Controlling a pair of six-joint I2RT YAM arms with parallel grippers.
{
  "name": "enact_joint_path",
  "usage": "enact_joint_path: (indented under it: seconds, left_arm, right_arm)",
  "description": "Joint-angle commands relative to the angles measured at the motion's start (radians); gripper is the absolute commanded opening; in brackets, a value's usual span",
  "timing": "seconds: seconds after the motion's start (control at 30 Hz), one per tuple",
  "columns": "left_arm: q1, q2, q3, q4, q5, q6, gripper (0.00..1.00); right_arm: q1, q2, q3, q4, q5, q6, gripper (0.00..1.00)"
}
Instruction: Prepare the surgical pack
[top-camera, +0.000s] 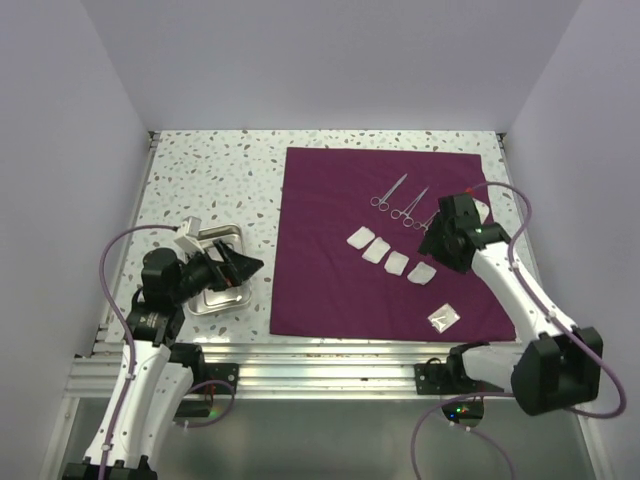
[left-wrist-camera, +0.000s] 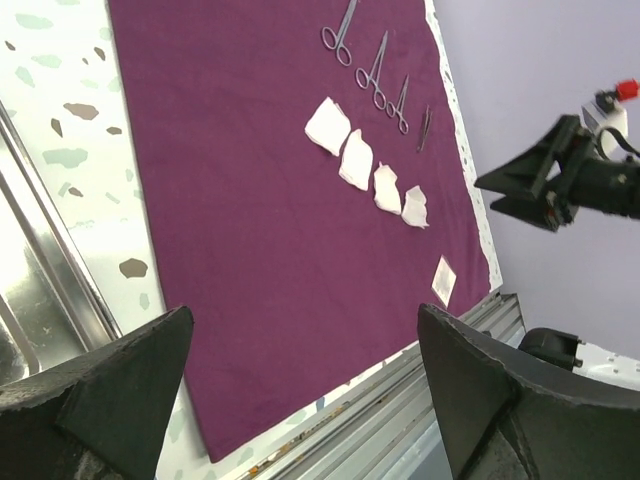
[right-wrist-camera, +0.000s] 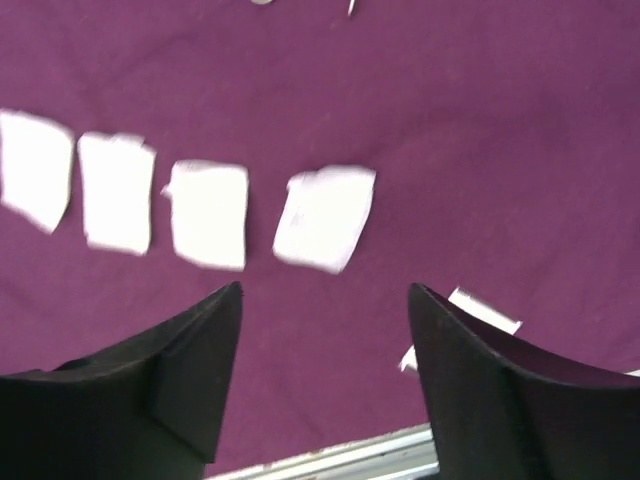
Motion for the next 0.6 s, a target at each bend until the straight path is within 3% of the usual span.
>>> enact_joint_path:
  seconds: [0.0, 0.07, 0.13, 0.33, 0.57]
  left_arm:
    - [0.003, 0.005, 0.008, 0.038, 0.044, 0.041, 0.96]
    - [0.003, 0.019, 0.014, 0.029, 0.052, 0.055, 0.95]
    - [0.002, 0.028, 0.023, 0.021, 0.055, 0.064, 0.94]
    - [-0.003, 0.058, 0.055, -0.003, 0.058, 0.11, 0.9]
    - [-0.004, 0.098, 0.091, -0.032, 0.058, 0.157, 0.88]
  right_arm:
    - [-0.022, 0.096, 0.082, 0.035, 0.11, -0.039, 0.69]
    - [-0.034, 0.153, 0.11, 0.064, 0.111, -0.041, 0.66]
    - [-0.06, 0.211, 0.133, 0.083, 0.096, -0.047, 0.58]
    - [-0.145, 0.326, 0.157, 0.153, 0.061, -0.073, 0.56]
    - [-0.159, 0.4, 0.202, 0.179, 0.055, -0.11, 0.53]
